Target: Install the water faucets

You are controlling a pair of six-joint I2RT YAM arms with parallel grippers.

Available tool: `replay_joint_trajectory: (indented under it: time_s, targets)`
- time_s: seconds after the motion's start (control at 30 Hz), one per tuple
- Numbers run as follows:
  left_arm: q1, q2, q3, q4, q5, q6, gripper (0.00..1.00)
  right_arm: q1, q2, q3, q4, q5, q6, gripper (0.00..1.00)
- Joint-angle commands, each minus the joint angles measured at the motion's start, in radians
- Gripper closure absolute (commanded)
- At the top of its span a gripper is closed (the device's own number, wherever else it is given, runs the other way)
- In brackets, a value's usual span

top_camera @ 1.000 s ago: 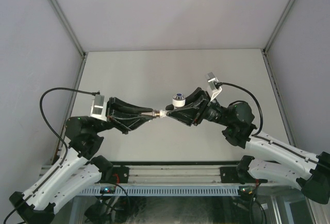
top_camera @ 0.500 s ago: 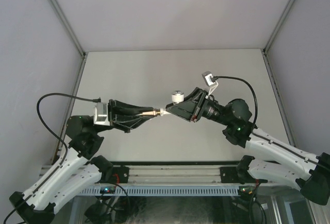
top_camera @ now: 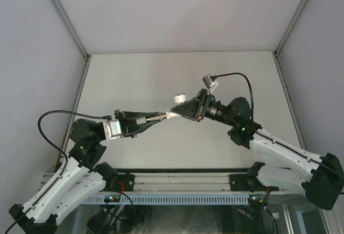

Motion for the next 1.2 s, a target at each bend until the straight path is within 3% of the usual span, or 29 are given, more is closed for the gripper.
replay_joint_trajectory:
  time_s: [0.0, 0.57, 0.87, 1.17]
  targets:
    - [-0.018, 0.026, 0.03, -0.179, 0.027, 0.165, 1.0, 0.012, 0.036, 0.04, 0.093, -0.038, 0.155, 1.0]
    - [-0.04, 0.029, 0.161, -0.656, -0.049, 0.568, 0.99, -0.036, 0.052, -0.01, 0.073, -0.12, 0.449, 1.0]
    - [-0.122, 0.041, 0.224, -0.87, -0.267, 0.779, 1.0, -0.044, 0.058, -0.021, -0.005, -0.145, 0.475, 1.0]
    - [-0.301, 0.023, 0.22, -0.872, -0.545, 0.889, 1.0, -0.053, 0.1, -0.048, 0.065, -0.171, 0.583, 1.0]
